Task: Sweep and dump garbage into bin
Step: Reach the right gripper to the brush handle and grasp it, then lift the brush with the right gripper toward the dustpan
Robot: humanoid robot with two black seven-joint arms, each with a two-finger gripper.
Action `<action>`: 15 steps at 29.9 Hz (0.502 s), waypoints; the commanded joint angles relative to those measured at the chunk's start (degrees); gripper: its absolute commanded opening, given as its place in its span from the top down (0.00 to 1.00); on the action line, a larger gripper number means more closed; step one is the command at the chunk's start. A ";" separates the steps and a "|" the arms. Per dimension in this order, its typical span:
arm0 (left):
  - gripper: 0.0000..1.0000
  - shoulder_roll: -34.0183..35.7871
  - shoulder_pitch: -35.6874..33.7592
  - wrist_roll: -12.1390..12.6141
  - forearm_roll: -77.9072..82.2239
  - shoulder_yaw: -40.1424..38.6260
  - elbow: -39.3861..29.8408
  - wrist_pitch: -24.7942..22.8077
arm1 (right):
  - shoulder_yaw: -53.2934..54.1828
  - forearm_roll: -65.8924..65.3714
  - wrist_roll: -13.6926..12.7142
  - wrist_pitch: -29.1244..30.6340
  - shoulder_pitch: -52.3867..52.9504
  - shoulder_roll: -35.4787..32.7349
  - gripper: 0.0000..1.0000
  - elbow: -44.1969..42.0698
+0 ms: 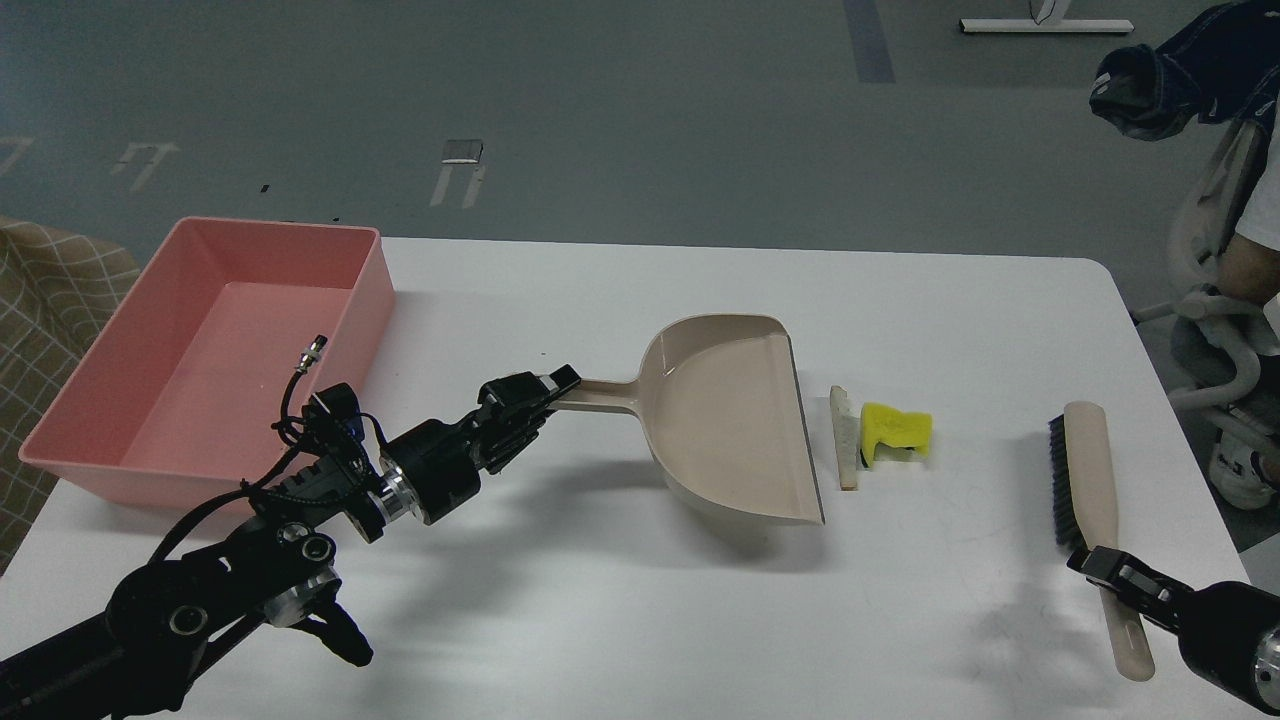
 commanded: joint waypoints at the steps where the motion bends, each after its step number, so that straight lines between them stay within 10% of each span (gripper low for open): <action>1: 0.82 -0.58 0.78 0.09 0.09 0.27 0.19 0.39 | -0.10 0.11 0.96 0.37 0.71 -0.25 1.00 0.08; 15: 0.82 -3.57 0.78 0.18 0.09 0.28 3.70 0.83 | -4.93 -0.24 -0.27 12.68 12.66 10.47 1.00 -4.23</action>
